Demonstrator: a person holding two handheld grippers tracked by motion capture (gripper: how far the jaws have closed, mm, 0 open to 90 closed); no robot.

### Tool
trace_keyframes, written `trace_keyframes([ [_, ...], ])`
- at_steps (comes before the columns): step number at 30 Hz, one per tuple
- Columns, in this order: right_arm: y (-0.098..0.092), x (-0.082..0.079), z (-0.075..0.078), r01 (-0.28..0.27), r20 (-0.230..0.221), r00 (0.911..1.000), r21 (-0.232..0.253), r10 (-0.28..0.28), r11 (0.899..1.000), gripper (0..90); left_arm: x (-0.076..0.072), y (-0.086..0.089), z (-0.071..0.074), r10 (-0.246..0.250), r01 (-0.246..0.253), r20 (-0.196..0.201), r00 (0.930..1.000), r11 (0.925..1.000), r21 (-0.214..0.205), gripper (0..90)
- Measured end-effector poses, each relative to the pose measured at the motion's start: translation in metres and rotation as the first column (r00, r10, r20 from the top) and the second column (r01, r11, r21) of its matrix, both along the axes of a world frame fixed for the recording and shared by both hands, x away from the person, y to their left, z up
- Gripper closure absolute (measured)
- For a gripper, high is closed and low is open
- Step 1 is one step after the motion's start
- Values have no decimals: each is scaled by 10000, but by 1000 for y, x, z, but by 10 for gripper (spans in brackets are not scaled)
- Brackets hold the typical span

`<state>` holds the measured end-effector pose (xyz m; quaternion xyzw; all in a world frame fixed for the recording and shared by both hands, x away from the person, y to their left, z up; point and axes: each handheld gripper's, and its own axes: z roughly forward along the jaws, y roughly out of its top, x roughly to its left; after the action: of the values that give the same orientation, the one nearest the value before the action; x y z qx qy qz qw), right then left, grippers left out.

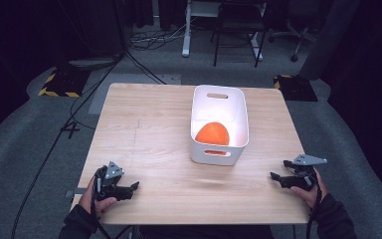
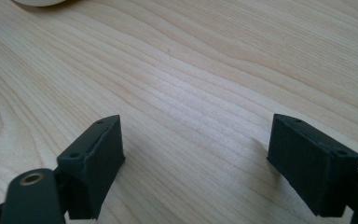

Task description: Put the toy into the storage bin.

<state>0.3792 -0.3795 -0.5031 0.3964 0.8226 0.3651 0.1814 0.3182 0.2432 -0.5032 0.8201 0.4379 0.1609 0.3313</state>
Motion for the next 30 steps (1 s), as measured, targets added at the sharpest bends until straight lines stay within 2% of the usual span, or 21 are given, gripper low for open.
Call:
trace_keyframes([
  [4, 0, -1, 0, 51, 25, 10000, -10, -51, 10000, 179, 1, -1, 0, 122, -122, 16, 9999, 9999, 33, 160],
  [30, 0, 0, 0, -40, 19, 10000, -54, 40, 10000, 176, 2, 0, 0, 55, -55, -19, 10000, 10000, 32, 159],
])
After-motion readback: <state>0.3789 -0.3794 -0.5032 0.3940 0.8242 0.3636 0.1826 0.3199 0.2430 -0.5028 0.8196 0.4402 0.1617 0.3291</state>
